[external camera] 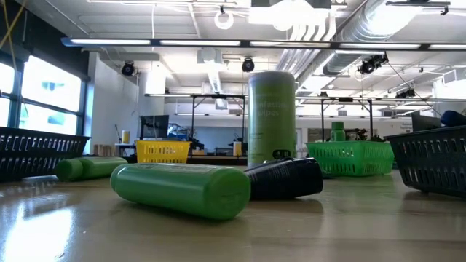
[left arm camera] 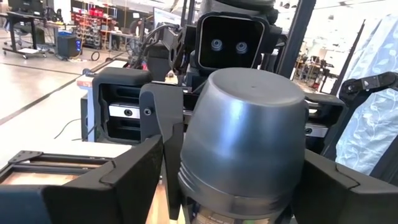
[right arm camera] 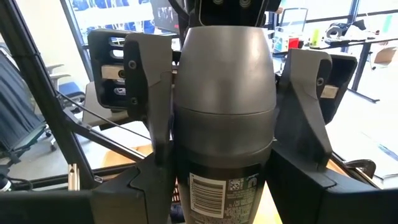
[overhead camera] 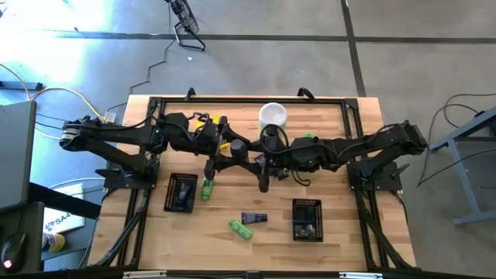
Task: Pick & Place Travel size toiletries
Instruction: Put the deodorant into the yellow bin
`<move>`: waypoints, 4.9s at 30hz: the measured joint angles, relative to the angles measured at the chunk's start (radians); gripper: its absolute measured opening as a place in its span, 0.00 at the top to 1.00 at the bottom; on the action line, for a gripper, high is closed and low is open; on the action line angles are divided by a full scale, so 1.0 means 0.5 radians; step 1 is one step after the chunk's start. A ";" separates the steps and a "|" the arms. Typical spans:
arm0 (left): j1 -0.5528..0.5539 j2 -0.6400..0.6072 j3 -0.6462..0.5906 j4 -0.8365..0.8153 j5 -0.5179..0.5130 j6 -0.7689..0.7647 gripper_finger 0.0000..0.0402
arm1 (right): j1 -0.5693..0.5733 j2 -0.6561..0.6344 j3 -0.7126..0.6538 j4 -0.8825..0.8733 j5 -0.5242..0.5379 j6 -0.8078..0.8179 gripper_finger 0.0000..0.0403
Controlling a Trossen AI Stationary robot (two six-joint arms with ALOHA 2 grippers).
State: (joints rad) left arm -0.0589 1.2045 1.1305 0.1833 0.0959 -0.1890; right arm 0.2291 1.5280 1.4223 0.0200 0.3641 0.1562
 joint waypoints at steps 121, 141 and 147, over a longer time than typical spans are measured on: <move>-1.288 0.288 0.000 -2.160 -0.594 -1.528 0.40 | 0.027 -0.080 0.000 -0.889 -0.384 0.550 0.61; -1.283 0.745 -0.001 -1.972 -0.601 -1.464 0.40 | 0.036 -0.080 0.001 -0.977 -0.608 0.305 0.67; -1.283 0.809 -0.001 -1.808 -0.600 -1.466 0.40 | 0.039 -0.080 0.001 -0.976 -0.639 0.268 0.68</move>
State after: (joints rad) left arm -0.7006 1.6089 1.1301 -0.7206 -0.2043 -0.9218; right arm 0.2488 1.4879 1.4227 -0.4681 0.0444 0.2903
